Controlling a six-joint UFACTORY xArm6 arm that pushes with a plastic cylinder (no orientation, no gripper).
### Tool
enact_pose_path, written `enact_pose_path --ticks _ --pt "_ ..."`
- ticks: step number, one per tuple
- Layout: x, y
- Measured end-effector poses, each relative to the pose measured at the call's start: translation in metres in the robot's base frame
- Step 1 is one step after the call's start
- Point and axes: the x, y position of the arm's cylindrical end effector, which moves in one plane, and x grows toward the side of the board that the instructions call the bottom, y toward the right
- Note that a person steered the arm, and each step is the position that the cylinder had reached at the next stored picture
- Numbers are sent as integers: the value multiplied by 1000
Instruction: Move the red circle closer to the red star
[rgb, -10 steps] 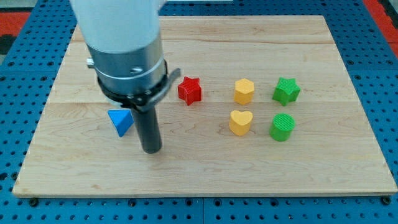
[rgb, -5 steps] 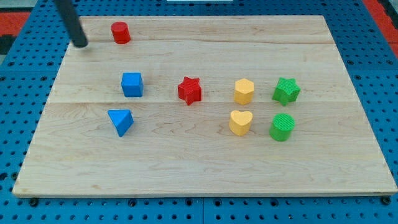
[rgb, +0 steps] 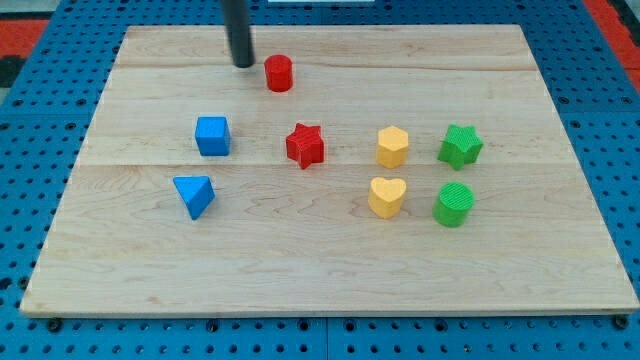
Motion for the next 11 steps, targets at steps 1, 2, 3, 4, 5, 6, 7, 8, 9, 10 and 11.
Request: enact_pose_path --ticks 1,2,3,4,5,6,7,8,9,10,11 --pt "19 19" --pt "50 21" --pt "48 17" --pt "36 45" --pt "42 45" --pt "25 76" --pt "48 101" --pt "82 77" --pt "79 64" --pt "49 48" --pt "82 42"
